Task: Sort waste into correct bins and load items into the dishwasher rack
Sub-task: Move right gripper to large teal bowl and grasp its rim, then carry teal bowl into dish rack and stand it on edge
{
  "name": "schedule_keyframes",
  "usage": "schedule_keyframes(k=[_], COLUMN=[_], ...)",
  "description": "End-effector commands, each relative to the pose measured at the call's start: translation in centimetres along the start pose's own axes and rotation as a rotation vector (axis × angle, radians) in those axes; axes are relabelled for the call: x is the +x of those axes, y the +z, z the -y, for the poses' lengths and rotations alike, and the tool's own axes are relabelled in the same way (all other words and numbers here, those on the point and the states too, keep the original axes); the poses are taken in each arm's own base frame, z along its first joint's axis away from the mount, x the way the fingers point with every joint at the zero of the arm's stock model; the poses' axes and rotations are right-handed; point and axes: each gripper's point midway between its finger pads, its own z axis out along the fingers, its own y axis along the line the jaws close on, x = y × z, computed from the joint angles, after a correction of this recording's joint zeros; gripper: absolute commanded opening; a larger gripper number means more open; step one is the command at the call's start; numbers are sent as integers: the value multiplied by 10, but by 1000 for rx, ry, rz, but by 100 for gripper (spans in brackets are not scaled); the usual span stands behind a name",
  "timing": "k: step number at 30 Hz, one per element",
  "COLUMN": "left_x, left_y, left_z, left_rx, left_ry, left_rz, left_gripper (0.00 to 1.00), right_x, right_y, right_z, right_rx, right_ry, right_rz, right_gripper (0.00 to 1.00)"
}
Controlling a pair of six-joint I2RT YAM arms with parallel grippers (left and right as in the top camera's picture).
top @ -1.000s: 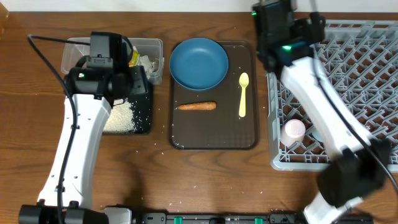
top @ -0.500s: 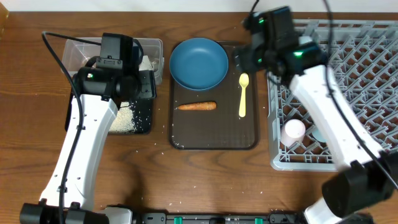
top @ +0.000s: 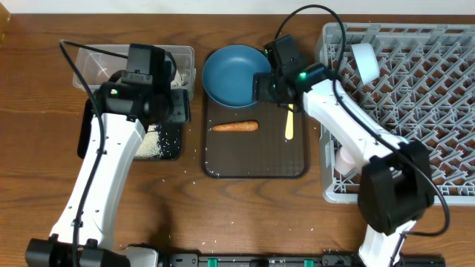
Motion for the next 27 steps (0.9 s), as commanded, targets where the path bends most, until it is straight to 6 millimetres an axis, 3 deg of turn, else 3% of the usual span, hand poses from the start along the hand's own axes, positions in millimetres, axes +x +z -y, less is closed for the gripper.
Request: schedule_keyframes(k=[1,6,10,14,17,22,27], left_x=[5,5,4,2,1,0,-1], left_y=[9,12,12,12,12,12,12], left_z=[-1,-1,-1,-1,0,0,0], left_rx=[-9,-9,-8,-6,-5,-4,-3], left_ry=[23,24,24,24,23,24,24], left_rz=[-24,-23,-18,-12,-5,0,2], left_gripper=[64,64,63,63,63,64,64], right_x=[0,1,4,3,3,-4,-38], right_y=[32,63,78,80,80,77,50], right_z=[21,24,26,26,25,29,34], right_rx=[116,115,118,115,114,112,89], right_ry=[138,148,147,148,147,147,134], right_rz=[40,47,44,49,50,61,133], right_gripper=[68,64,53,19,1,1,1])
